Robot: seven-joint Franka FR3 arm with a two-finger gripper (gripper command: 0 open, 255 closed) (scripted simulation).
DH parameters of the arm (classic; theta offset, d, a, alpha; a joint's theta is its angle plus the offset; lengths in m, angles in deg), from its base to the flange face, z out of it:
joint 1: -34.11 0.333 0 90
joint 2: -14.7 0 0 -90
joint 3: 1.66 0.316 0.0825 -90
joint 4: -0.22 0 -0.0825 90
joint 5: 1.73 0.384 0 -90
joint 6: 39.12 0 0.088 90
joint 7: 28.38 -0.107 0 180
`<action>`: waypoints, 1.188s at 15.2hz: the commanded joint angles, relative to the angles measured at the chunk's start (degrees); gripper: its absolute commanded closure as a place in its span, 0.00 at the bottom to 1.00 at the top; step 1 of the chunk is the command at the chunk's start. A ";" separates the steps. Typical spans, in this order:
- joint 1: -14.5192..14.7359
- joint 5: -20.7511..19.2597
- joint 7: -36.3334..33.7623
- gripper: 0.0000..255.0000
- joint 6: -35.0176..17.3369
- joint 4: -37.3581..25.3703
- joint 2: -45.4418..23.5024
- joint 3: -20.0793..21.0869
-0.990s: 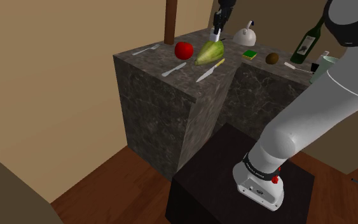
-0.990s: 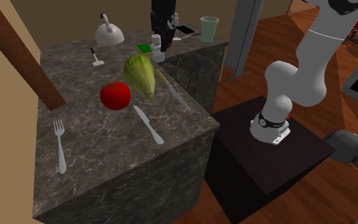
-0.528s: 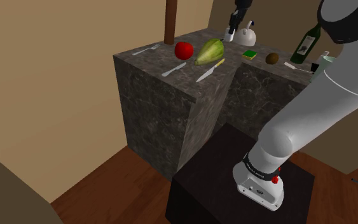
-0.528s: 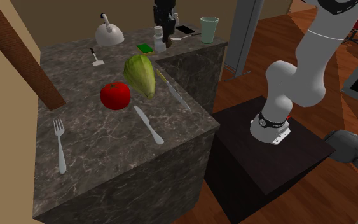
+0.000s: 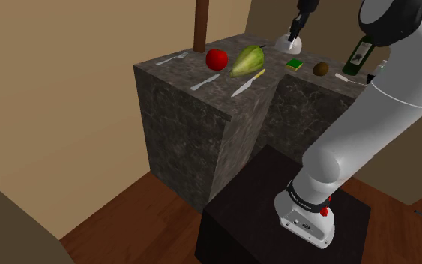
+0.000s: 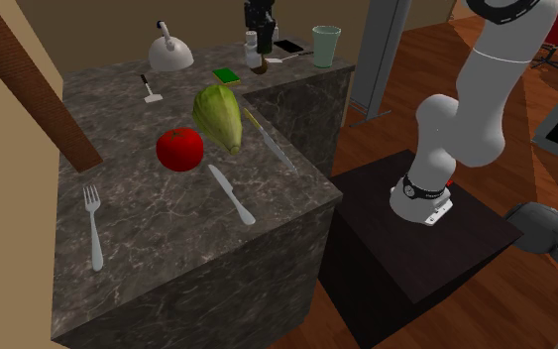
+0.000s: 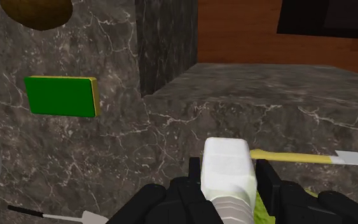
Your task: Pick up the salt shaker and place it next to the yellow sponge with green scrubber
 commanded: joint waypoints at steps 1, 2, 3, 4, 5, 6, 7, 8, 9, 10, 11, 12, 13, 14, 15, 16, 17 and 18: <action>-1.43 1.95 3.51 1.00 0.91 -3.34 -2.71 -1.81; -2.28 2.97 5.27 1.00 1.14 -4.67 -4.00 -2.69; -3.19 4.08 7.05 1.00 1.43 -6.09 -5.39 -3.54; -4.22 5.27 8.84 1.00 1.77 -7.62 -6.87 -4.32; -5.37 6.54 10.62 1.00 2.18 -9.25 -8.44 -5.02; -6.59 7.89 12.41 1.00 2.67 -11.01 -10.10 -5.70; -7.94 9.30 14.17 1.00 3.23 -12.89 -11.84 -6.29; -9.39 10.78 15.90 1.00 3.87 -14.91 -13.67 -6.82; -10.95 12.32 17.60 1.00 4.61 -17.09 -15.59 -7.30; -12.70 13.89 19.23 1.00 5.44 -19.43 -17.58 -7.63; -14.52 15.51 20.81 1.00 6.39 -21.96 -19.67 -7.94; -16.62 17.11 22.26 1.00 7.43 -24.71 -21.82 -7.99; -18.85 18.73 23.62 1.00 8.61 -27.72 -24.07 -7.98; -21.24 20.37 24.86 1.00 9.93 -31.04 -26.44 -7.85; -23.83 22.05 25.95 1.00 11.43 -34.76 -28.97 -7.64; -26.70 23.75 26.86 1.00 13.15 -39.03 -31.70 -7.23; -29.91 25.56 27.55 1.00 15.22 -44.11 -34.78 -6.71; -32.49 26.88 27.81 1.00 16.96 -48.42 -37.23 -6.14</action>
